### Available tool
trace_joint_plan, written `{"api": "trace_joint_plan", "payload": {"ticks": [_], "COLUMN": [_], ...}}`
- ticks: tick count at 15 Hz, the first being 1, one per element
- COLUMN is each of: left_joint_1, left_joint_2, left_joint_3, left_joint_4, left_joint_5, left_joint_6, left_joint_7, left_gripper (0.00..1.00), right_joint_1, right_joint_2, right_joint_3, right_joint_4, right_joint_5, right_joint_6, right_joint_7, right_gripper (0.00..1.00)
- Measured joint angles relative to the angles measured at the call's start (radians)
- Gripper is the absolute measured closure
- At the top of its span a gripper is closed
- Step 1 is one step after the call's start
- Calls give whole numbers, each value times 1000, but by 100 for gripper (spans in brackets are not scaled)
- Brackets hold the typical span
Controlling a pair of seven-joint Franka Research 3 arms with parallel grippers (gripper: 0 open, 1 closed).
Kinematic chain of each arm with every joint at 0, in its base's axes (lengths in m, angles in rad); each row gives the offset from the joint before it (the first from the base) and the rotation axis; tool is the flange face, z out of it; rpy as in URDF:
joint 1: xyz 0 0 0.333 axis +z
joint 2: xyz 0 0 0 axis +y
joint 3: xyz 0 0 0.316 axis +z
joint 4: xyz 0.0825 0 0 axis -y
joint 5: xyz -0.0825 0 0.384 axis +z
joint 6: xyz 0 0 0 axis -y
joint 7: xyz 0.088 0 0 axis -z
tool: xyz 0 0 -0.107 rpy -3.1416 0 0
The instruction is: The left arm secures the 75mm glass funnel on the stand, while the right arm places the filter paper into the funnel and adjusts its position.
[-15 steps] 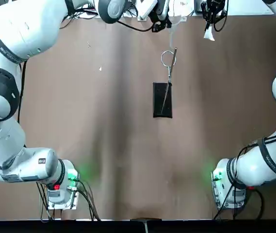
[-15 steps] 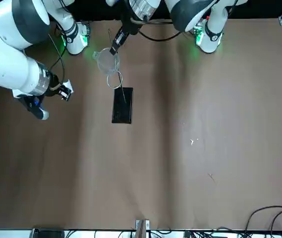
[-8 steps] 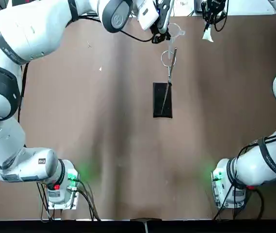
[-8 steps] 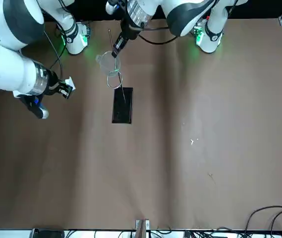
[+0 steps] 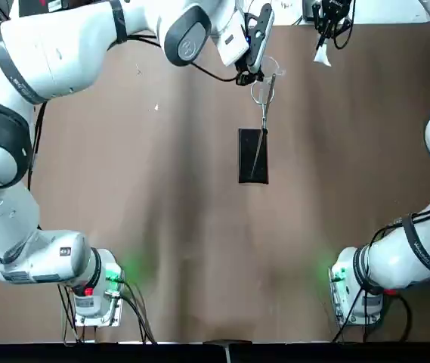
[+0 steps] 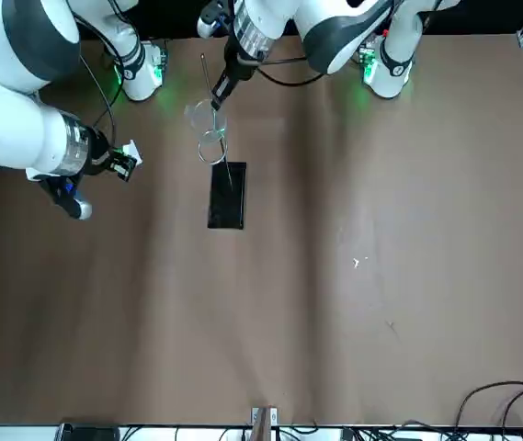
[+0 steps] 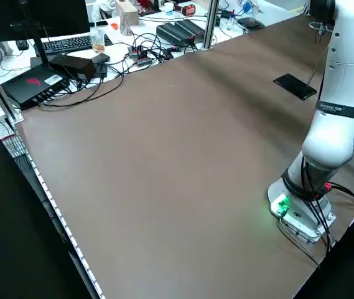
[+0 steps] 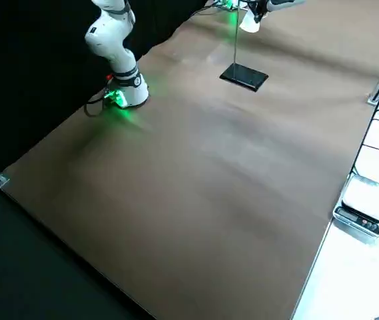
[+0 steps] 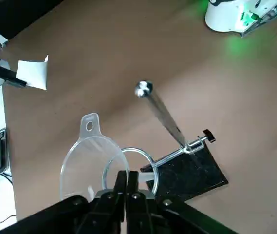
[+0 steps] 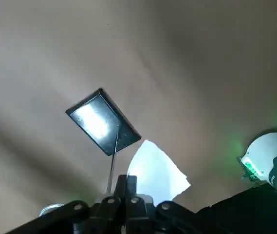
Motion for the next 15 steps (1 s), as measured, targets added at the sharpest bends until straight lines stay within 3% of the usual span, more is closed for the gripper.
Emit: {"api": "trace_joint_plan", "payload": {"ticks": [9,15], "left_joint_1": [-5,-33], "left_joint_2": [19,67], "left_joint_3": [11,55], "left_joint_4": [-95,-100], "left_joint_5": [58,142], "left_joint_6": [152,182], "left_joint_7": [-5,-6], "left_gripper": [97,96], "right_joint_1": [51,89], "right_joint_2": [0,0], "right_joint_3": [12,14], "right_joint_4": [-1,-2], "right_joint_5": [36,74], "right_joint_6": [2,4], "right_joint_7": [2,36], "right_gripper": [99,99]}}
